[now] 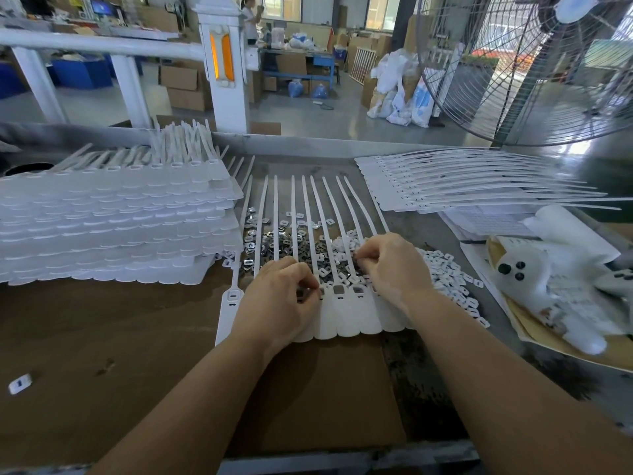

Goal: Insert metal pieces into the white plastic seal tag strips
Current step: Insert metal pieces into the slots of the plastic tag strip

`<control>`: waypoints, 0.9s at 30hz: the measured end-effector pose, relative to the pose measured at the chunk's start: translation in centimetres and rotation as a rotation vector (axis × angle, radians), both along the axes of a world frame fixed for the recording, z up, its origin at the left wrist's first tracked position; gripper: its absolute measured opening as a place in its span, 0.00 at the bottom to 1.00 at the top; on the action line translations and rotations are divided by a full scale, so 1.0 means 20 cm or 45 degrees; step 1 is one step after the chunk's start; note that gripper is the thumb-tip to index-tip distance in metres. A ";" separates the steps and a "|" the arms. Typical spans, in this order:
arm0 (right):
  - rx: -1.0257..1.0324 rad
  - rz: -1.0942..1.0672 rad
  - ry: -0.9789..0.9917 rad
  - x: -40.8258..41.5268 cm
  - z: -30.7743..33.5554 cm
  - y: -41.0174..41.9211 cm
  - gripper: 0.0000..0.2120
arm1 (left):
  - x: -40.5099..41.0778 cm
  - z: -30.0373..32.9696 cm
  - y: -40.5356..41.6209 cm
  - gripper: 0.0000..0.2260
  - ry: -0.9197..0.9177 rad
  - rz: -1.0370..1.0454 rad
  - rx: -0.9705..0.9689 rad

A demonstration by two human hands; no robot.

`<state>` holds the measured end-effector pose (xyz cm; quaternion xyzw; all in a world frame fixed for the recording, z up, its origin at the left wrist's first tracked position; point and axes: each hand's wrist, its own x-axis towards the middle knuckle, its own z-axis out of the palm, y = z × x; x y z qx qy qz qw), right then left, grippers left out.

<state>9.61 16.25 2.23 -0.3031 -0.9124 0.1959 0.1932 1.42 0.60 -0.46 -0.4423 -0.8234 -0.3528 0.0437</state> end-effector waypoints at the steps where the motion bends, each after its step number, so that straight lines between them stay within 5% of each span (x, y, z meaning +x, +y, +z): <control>1: -0.041 0.005 0.049 0.00 0.00 0.01 0.06 | 0.00 0.00 0.00 0.02 0.000 -0.001 0.000; 8: -0.138 0.054 0.252 0.07 0.00 0.01 0.04 | 0.00 0.00 0.00 0.01 0.008 0.003 0.011; 27: 0.394 0.217 0.083 0.27 -0.03 -0.04 0.05 | 0.00 0.00 0.00 0.03 -0.011 -0.003 -0.002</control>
